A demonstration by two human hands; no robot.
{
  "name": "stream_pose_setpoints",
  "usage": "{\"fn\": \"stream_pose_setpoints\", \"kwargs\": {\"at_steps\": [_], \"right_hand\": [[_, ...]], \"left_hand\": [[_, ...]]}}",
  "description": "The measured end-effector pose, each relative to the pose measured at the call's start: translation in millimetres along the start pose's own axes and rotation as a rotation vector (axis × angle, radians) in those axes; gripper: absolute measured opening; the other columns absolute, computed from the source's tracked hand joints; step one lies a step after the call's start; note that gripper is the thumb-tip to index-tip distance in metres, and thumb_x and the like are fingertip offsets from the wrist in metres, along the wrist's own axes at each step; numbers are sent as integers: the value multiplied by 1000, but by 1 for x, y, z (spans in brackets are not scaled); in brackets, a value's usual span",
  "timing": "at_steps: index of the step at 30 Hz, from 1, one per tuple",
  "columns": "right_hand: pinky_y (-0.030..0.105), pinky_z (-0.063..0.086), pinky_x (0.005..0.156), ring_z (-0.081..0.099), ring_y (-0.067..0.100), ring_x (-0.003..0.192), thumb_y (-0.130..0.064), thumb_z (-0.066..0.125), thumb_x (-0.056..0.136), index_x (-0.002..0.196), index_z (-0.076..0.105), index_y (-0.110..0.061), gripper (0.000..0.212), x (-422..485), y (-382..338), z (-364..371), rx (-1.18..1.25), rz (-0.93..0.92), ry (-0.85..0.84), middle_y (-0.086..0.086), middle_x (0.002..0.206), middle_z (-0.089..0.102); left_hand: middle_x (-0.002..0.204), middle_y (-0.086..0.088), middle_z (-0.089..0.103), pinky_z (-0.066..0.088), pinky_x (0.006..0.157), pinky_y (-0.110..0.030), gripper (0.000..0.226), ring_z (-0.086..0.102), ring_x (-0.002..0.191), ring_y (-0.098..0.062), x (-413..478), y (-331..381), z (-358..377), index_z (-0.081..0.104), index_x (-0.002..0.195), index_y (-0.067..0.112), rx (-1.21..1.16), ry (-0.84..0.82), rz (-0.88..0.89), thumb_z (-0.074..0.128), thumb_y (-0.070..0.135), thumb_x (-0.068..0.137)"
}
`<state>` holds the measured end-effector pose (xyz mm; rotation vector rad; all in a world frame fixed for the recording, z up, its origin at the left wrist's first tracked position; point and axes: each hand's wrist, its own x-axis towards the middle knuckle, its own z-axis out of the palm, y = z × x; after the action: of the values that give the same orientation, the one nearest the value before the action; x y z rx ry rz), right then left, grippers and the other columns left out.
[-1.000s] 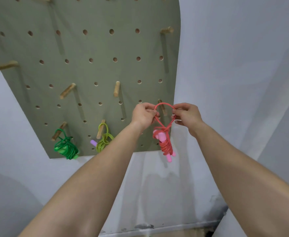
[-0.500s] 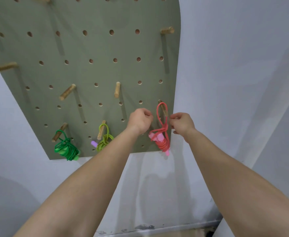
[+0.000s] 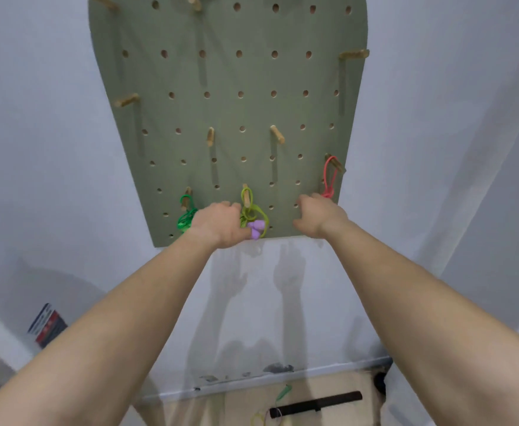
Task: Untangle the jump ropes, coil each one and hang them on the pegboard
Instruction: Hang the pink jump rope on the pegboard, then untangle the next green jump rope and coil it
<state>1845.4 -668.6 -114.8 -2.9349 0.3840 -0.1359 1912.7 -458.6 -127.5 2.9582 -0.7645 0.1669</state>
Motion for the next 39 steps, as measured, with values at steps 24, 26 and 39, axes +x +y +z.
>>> {"fn": "stream_pose_setpoints", "kwargs": {"at_steps": [24, 26, 39], "right_hand": [[43, 42, 93, 43, 32, 129, -34, 55, 93, 145, 41, -15, 57, -66, -23, 376, -61, -112, -231, 10, 144, 42], [41, 40, 88, 44, 32, 128, -32, 55, 93, 144, 42, -16, 55, -70, -11, 439, -58, -113, -266, 10, 142, 44], [45, 43, 98, 39, 36, 133, -34, 56, 93, 144, 40, -14, 57, -145, 78, 777, -72, -111, -491, 12, 147, 38]], "left_hand": [[138, -3, 50, 44, 84, -40, 61, 47, 125, -27, -115, -69, 349, 44, 141, 18, -23, -230, -165, 48, 53, 91], [138, -3, 50, 45, 84, -40, 59, 48, 124, -26, -121, -68, 411, 45, 140, 18, -30, -259, -162, 47, 52, 91], [134, -6, 53, 43, 85, -39, 55, 52, 119, -30, -221, -67, 753, 51, 133, 17, -15, -453, -134, 52, 53, 91]]}}
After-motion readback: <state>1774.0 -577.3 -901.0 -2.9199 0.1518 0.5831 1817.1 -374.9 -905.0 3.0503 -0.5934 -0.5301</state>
